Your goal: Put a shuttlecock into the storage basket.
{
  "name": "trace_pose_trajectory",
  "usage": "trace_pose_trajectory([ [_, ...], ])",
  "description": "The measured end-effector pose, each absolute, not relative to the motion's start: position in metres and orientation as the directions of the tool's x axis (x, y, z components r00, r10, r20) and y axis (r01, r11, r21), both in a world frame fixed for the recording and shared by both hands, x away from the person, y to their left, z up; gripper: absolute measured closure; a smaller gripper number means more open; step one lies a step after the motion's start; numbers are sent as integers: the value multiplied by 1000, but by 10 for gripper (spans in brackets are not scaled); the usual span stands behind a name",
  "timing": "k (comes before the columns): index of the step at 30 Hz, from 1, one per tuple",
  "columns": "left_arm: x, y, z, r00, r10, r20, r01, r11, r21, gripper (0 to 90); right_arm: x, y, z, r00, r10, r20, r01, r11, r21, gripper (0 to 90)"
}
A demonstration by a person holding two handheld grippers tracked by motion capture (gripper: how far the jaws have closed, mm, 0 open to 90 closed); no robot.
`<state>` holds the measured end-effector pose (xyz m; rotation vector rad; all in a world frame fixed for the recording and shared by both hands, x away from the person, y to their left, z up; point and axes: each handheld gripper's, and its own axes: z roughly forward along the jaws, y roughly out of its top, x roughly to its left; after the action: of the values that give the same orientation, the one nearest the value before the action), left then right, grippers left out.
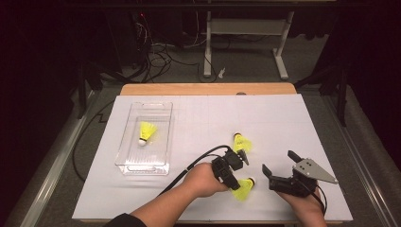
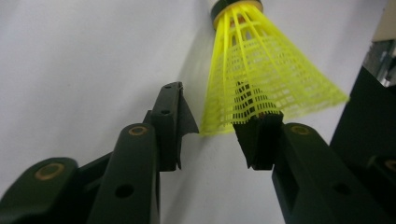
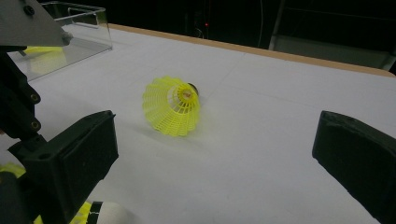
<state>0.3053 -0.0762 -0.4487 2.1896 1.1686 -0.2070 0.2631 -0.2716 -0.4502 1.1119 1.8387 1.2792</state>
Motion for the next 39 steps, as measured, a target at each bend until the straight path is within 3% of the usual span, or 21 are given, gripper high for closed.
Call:
trace_pose_trajectory([
  [10, 304, -77, -451, 605, 672, -426, 780, -396, 483, 878, 263, -272, -450, -444, 895, -29, 283, 171, 944, 8],
  [39, 309, -47, -419, 606, 676, -420, 772, -372, 515, 899, 262, -272, -449, -445, 895, -33, 280, 173, 944, 8],
])
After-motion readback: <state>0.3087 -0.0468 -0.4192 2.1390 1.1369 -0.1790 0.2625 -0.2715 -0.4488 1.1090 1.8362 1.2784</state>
